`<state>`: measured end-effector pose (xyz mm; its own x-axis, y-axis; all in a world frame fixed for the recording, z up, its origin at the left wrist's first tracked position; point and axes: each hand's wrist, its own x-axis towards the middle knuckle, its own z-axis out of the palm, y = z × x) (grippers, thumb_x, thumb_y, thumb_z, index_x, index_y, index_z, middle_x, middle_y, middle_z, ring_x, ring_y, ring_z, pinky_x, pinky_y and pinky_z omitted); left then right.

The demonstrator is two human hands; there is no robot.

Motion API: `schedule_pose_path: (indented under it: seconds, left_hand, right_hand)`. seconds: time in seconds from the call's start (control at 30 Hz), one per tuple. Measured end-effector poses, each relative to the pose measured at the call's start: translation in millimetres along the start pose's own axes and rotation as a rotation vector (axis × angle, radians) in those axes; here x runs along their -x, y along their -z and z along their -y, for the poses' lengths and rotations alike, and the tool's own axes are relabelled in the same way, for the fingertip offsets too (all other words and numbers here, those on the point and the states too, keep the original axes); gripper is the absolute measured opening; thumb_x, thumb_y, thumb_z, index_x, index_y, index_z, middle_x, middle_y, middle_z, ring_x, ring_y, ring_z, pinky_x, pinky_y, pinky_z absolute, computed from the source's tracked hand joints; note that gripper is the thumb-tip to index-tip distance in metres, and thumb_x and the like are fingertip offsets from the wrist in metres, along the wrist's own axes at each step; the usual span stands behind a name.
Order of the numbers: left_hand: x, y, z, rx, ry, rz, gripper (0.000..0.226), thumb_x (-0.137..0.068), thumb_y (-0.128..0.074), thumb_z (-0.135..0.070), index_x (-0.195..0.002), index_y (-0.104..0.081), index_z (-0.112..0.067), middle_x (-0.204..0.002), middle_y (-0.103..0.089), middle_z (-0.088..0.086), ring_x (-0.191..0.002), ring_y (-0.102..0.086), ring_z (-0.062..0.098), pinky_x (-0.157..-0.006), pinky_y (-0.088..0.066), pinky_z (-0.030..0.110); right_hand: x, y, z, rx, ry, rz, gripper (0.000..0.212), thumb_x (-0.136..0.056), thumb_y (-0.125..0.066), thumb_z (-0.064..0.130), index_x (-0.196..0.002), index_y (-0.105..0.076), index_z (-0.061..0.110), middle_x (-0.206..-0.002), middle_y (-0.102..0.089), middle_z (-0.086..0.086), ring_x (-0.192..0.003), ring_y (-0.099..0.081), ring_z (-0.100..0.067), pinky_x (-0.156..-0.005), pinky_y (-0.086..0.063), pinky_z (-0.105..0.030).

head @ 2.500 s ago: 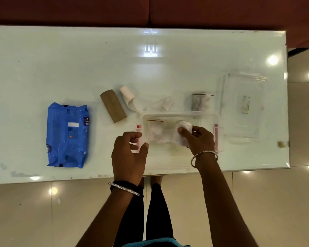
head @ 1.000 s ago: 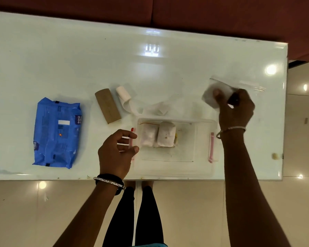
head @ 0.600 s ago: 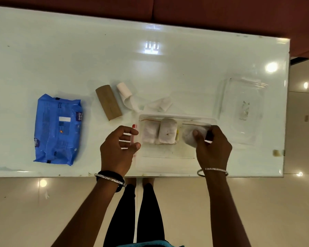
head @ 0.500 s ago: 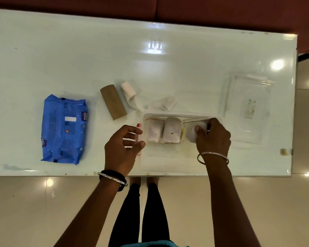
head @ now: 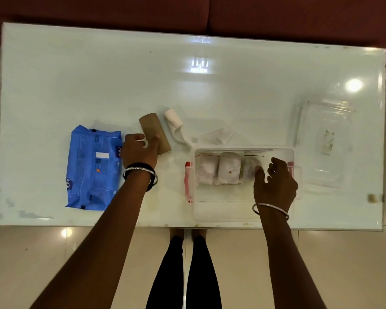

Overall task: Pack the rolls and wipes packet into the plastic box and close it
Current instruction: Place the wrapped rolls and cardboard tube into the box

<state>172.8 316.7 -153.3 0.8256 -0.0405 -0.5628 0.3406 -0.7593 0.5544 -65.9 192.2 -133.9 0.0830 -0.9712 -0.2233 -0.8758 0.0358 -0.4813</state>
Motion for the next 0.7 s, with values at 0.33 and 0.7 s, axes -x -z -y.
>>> schedule_pose_path:
  seconds: [0.33, 0.7]
  left_hand:
    - [2, -9, -15, -0.102, -0.023, 0.085, 0.055, -0.073, -0.076, -0.040, -0.118, -0.057, -0.013, -0.115, -0.065, 0.009, -0.099, -0.064, 0.027, -0.082, -0.055, 0.041]
    - [123, 53, -20, -0.099, -0.693, 0.439, 0.047, -0.065, -0.084, -0.035, -0.109, -0.068, -0.028, -0.098, -0.062, -0.010, -0.090, -0.060, 0.001, -0.074, -0.044, 0.006]
  right_hand:
    - [34, 18, 50, -0.298, 0.273, 0.073, 0.014, -0.089, -0.064, 0.006, -0.097, -0.072, 0.014, -0.083, -0.072, 0.005, -0.074, -0.068, -0.004, -0.070, -0.054, -0.013]
    - [51, 49, 62, -0.864, -0.147, 0.623, 0.043, -0.083, -0.070, 0.042, -0.120, -0.066, 0.021, -0.106, -0.072, -0.005, -0.096, -0.072, -0.021, -0.071, -0.062, -0.040]
